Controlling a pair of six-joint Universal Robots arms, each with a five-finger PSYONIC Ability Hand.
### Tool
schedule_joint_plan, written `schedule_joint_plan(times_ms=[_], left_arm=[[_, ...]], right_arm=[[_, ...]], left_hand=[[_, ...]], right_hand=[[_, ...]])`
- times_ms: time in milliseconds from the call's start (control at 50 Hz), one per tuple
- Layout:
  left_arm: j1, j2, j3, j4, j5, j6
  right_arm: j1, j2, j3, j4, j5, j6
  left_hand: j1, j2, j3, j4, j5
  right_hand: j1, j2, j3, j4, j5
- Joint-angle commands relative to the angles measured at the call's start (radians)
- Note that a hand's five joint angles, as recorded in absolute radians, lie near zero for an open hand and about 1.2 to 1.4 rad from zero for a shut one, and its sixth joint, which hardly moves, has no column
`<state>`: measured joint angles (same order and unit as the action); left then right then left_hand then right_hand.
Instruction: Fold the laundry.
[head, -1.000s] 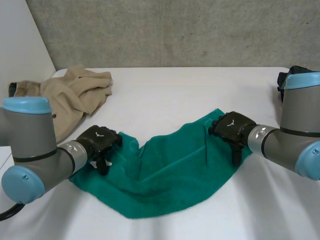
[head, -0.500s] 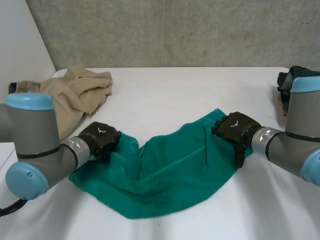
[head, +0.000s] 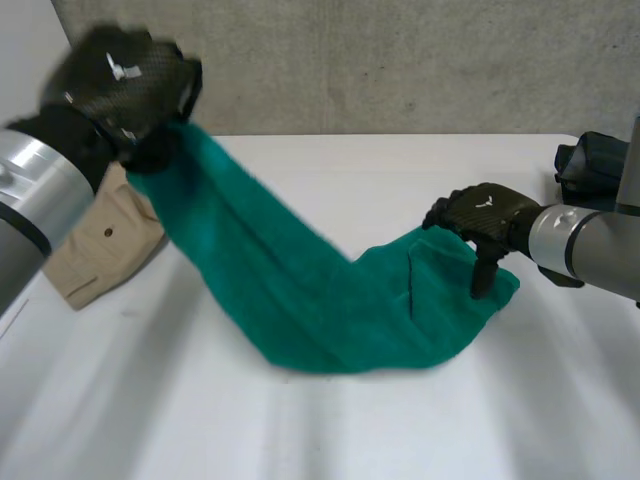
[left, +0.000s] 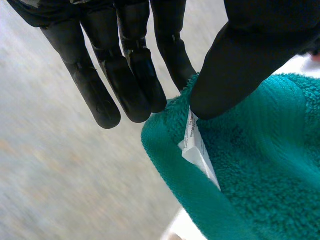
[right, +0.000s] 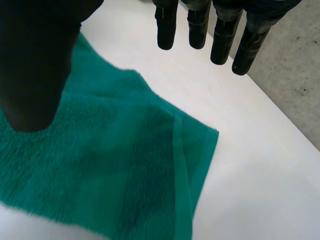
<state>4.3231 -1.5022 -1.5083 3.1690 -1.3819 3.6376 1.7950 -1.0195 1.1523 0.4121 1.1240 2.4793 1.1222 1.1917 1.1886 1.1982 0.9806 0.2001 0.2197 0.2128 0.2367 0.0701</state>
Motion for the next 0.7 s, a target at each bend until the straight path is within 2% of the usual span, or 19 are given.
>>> schedule_joint_plan(times_ms=[20,180,200,240,260,360,460,500,560,620,640,660,680,700], left_arm=[[-0.022,0.125,-0.010,0.121,-0.003,0.004],[-0.020,0.128,0.005,0.126,-0.005,0.004],[-0.020,0.126,0.005,0.126,-0.005,0.004],[-0.023,0.120,0.005,0.128,-0.005,0.006],[-0.023,0.119,0.005,0.128,-0.005,0.006],[-0.010,0.091,0.002,0.129,-0.014,0.003],[0.016,0.068,-0.033,0.126,-0.043,0.006],[0.035,0.057,-0.055,0.128,-0.043,0.007],[0.076,0.034,-0.085,0.124,-0.037,0.004],[0.087,0.017,-0.121,0.118,-0.032,-0.007],[0.087,0.017,-0.121,0.118,-0.032,-0.007],[0.078,0.019,-0.121,0.121,-0.032,-0.011],[0.072,0.022,-0.115,0.123,-0.032,-0.014],[0.067,0.025,-0.110,0.123,-0.032,-0.016]], right_arm=[[0.049,0.176,-0.129,-0.013,-0.004,0.038],[0.078,0.288,-0.170,-0.021,0.062,-0.089],[0.080,0.292,-0.178,-0.029,0.065,-0.100],[0.081,0.299,-0.190,-0.045,0.065,-0.088],[0.087,0.300,-0.203,-0.068,0.068,-0.059],[0.084,0.236,-0.198,-0.093,0.085,0.018],[0.040,-0.043,-0.071,-0.118,0.114,0.017],[-0.018,-0.153,-0.008,-0.087,0.120,-0.003],[-0.071,-0.247,0.047,-0.005,0.114,-0.075],[-0.078,-0.258,0.076,0.037,0.105,-0.115],[-0.077,-0.257,0.083,0.033,0.099,-0.112],[-0.074,-0.243,0.086,0.013,0.086,-0.102],[-0.066,-0.211,0.081,-0.013,0.080,-0.089],[-0.059,-0.186,0.075,-0.027,0.071,-0.082]], left_hand=[[0.274,0.205,0.208,0.198,0.241],[0.274,0.205,0.208,0.198,0.241],[0.274,0.205,0.208,0.198,0.241],[0.274,0.205,0.208,0.198,0.241],[0.274,0.205,0.208,0.198,0.241],[0.274,0.205,0.208,0.198,0.241],[0.274,0.205,0.208,0.198,0.241],[0.274,0.205,0.208,0.198,0.241],[0.274,0.205,0.208,0.198,0.241],[0.274,0.205,0.208,0.198,0.241],[0.274,0.205,0.208,0.198,0.241],[0.274,0.205,0.208,0.198,0.241],[0.274,0.205,0.208,0.198,0.241],[0.274,0.205,0.208,0.198,0.241]], right_hand=[[-0.026,-0.045,-0.038,-0.062,-0.070],[0.010,-0.009,-0.002,-0.026,-0.034],[0.377,0.358,0.365,0.341,0.333],[0.869,0.849,0.856,0.832,0.824],[1.193,1.173,1.180,1.156,1.148],[1.196,1.177,1.183,1.160,1.152],[1.196,1.177,1.183,1.160,1.152],[1.196,1.177,1.183,1.160,1.152],[1.196,1.177,1.183,1.160,1.152],[1.196,1.177,1.183,1.160,1.152],[1.014,0.994,1.001,0.977,0.970],[0.518,0.499,0.505,0.482,0.474],[0.347,0.328,0.335,0.311,0.303],[0.305,0.286,0.292,0.269,0.261]])
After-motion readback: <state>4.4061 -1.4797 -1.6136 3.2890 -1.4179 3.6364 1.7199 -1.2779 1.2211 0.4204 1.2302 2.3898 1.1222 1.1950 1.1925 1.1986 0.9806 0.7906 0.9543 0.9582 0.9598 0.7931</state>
